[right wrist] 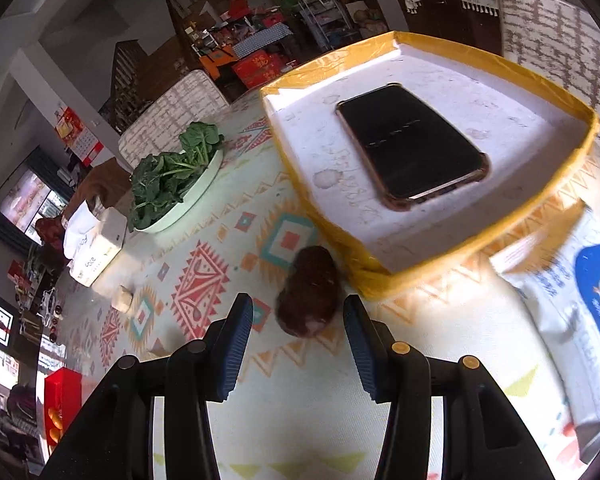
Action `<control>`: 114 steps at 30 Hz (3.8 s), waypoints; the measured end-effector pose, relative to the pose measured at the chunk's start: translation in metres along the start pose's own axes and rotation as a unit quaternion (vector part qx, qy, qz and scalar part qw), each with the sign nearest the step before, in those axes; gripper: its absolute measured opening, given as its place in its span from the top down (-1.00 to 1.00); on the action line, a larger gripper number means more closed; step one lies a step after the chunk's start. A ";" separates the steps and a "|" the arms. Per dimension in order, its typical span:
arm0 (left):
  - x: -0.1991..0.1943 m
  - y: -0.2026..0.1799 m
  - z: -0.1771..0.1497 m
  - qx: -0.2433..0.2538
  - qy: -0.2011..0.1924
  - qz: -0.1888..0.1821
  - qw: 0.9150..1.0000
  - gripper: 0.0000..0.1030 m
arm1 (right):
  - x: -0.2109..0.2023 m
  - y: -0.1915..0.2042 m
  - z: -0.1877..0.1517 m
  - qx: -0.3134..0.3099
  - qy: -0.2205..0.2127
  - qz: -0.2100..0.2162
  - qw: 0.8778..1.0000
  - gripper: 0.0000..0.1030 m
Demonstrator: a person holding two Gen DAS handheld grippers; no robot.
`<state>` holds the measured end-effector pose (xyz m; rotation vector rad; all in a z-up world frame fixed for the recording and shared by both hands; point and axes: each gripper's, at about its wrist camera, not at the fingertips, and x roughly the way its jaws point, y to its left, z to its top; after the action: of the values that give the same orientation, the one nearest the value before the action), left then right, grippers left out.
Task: Organize fruits
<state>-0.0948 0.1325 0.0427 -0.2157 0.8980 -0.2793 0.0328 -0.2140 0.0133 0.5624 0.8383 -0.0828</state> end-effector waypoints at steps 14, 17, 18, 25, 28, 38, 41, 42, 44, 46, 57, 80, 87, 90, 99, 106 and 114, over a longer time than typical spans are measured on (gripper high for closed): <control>0.024 -0.043 0.026 0.059 -0.007 -0.002 0.998 -0.71 | -0.005 0.018 -0.026 -0.045 0.020 0.044 0.998 0.29; 0.042 -0.059 0.036 0.085 -0.004 -0.007 0.996 -0.71 | -0.010 0.022 -0.035 -0.057 0.028 0.061 0.996 0.29; 0.048 -0.064 0.040 0.091 -0.002 -0.011 0.996 -0.71 | -0.010 0.021 -0.035 -0.056 0.027 0.063 0.996 0.29; 0.101 -0.107 0.070 0.122 0.025 -0.043 0.991 -0.11 | -0.017 0.011 -0.027 -0.034 0.018 0.080 0.996 0.29; 0.114 -0.127 0.076 0.145 0.024 -0.041 0.988 -0.11 | -0.016 0.007 -0.023 -0.024 0.022 0.085 0.996 0.29; 0.164 -0.167 0.084 0.221 0.038 -0.009 0.974 0.37 | -0.019 0.000 -0.017 -0.007 0.021 0.091 0.996 0.29; 0.167 -0.165 0.083 0.219 0.039 -0.005 0.975 0.57 | -0.019 0.002 -0.016 -0.010 0.020 0.090 0.996 0.29; 0.166 -0.165 0.083 0.219 0.038 -0.003 0.975 0.57 | -0.019 0.002 -0.017 -0.011 0.020 0.089 0.996 0.29; 0.161 -0.165 0.081 0.220 0.031 0.004 0.975 0.57 | -0.019 0.003 -0.017 -0.013 0.019 0.088 0.996 0.29; 0.154 -0.164 0.081 0.216 0.024 0.008 0.976 0.57 | -0.018 0.005 -0.017 -0.019 0.019 0.086 0.996 0.29; 0.097 -0.146 0.071 0.193 -0.020 0.037 0.980 0.57 | -0.018 0.012 -0.019 -0.038 0.011 0.079 0.996 0.30; 0.035 -0.076 0.058 0.105 -0.051 0.085 0.990 0.57 | -0.008 0.020 -0.025 -0.065 0.012 0.063 0.996 0.30; 0.017 -0.057 0.052 0.083 -0.059 0.083 0.991 0.57 | -0.007 0.019 -0.027 -0.067 0.012 0.057 0.996 0.31; 0.013 -0.046 0.048 0.067 -0.058 0.078 0.993 0.57 | -0.005 0.021 -0.028 -0.073 0.017 0.060 0.995 0.30; 0.003 -0.022 0.036 0.034 -0.056 0.066 0.996 0.57 | 0.001 0.042 -0.037 -0.130 0.030 0.041 0.990 0.30; -0.012 -0.012 0.027 0.027 -0.065 0.063 0.996 0.57 | -0.010 0.048 -0.040 -0.152 0.004 0.034 0.988 0.31; -0.030 0.009 0.022 0.003 -0.079 0.055 0.995 0.57 | -0.025 0.048 -0.058 -0.136 0.024 0.068 0.988 0.31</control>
<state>-0.0937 0.1523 0.0755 -0.1794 0.7490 -0.1605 -0.0101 -0.1476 0.0217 0.3639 0.8400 0.1689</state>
